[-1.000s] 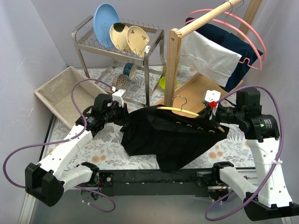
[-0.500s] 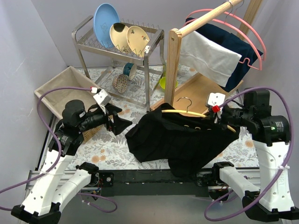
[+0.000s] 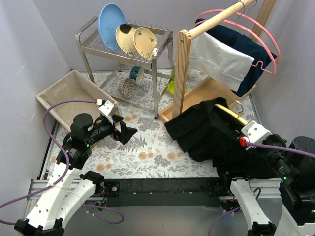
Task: Place the skirt on the hanger
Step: Hang the hanger with skirt onto the clothesline
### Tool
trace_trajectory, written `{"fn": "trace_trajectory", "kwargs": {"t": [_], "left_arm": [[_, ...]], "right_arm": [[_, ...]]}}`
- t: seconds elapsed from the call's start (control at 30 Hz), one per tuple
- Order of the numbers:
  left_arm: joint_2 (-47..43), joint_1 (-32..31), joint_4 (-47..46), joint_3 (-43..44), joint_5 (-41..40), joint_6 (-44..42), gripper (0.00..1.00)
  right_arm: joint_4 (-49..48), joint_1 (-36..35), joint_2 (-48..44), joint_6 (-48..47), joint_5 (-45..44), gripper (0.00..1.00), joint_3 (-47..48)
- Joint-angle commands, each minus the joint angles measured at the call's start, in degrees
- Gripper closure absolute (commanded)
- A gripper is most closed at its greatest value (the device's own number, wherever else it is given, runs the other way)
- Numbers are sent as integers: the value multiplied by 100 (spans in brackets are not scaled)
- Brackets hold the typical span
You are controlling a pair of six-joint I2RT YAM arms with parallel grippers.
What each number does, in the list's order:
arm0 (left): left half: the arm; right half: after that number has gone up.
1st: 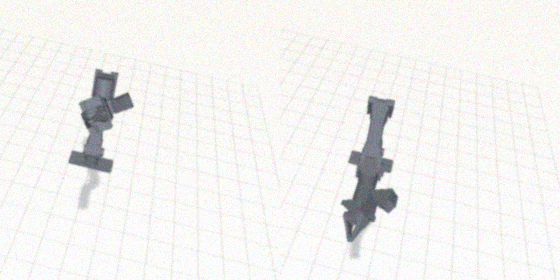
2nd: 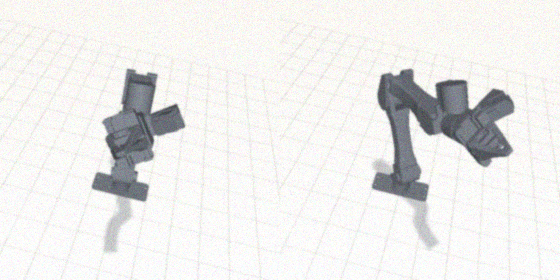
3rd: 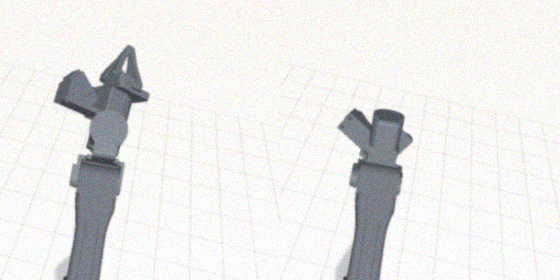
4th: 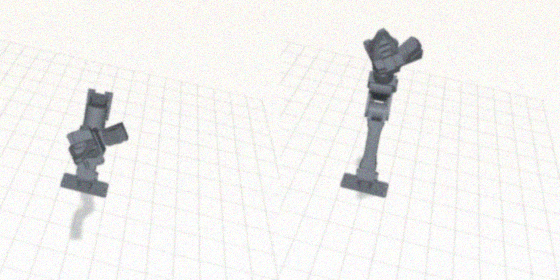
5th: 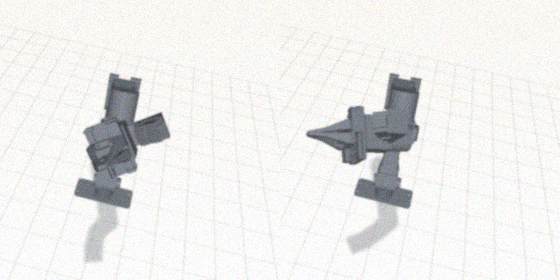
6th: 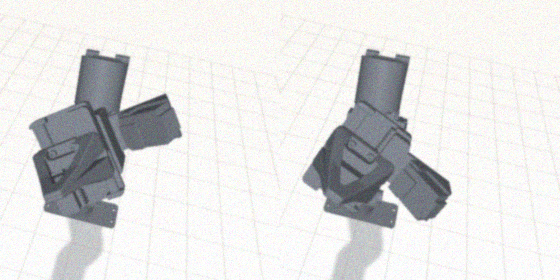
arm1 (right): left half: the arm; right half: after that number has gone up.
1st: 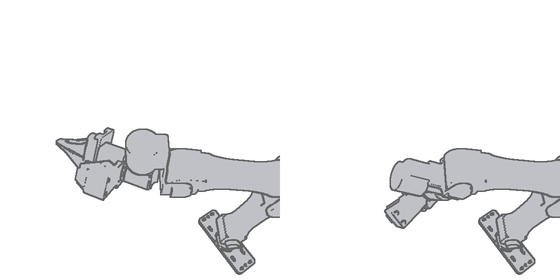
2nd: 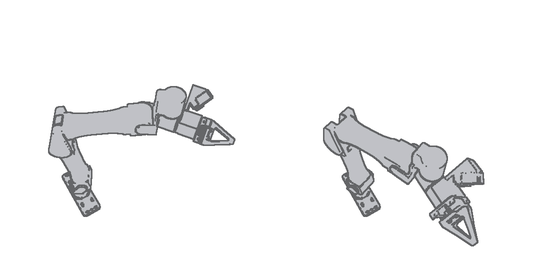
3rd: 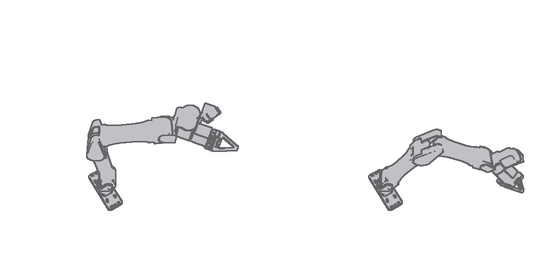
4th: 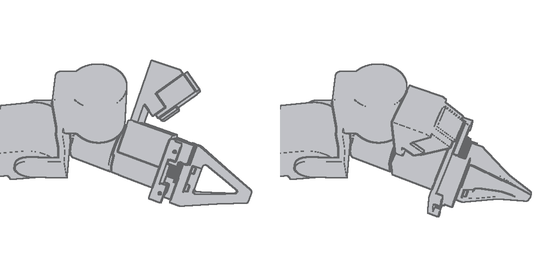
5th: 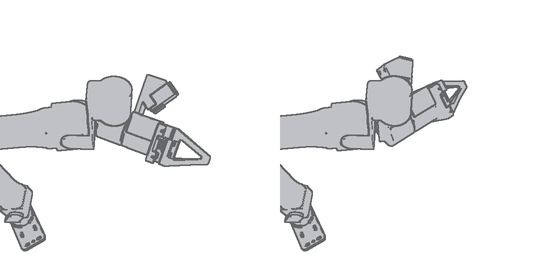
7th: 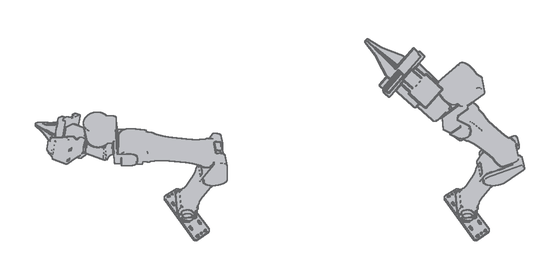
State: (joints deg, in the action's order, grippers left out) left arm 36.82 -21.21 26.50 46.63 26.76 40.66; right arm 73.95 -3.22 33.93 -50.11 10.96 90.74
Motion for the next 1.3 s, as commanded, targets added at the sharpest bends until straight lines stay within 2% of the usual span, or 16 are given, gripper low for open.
{"fn": "trace_trajectory", "kwargs": {"t": [0.0,0.17,0.3,0.47,0.6,0.9,1.03,1.17,1.27], "left_arm": [[-175,-6,-409,-172,-163,91,2],[-385,-6,-400,-268,-66,170,2],[-693,-6,-496,-470,-5,292,2],[-1027,-6,-620,-655,101,433,2],[-1211,-6,-620,-691,127,460,2],[-1353,-6,-637,-726,154,434,2],[-1405,-6,-637,-761,110,407,2],[-1336,-6,-681,-778,127,416,2],[-1317,-6,-690,-787,136,407,2]], "right_arm": [[-1084,68,201,299,-1324,99,110],[-2041,-257,1070,589,-1510,99,522],[-2253,-363,2149,827,-905,99,1568],[-2482,-346,3293,959,-648,99,3034],[-2745,-197,3979,1099,-316,99,3537],[-3817,111,4613,1538,309,99,3758],[-4492,234,4447,1644,582,99,3198],[-4293,234,4806,1566,986,99,3459],[-4231,243,4983,1347,1346,99,3119]]}}
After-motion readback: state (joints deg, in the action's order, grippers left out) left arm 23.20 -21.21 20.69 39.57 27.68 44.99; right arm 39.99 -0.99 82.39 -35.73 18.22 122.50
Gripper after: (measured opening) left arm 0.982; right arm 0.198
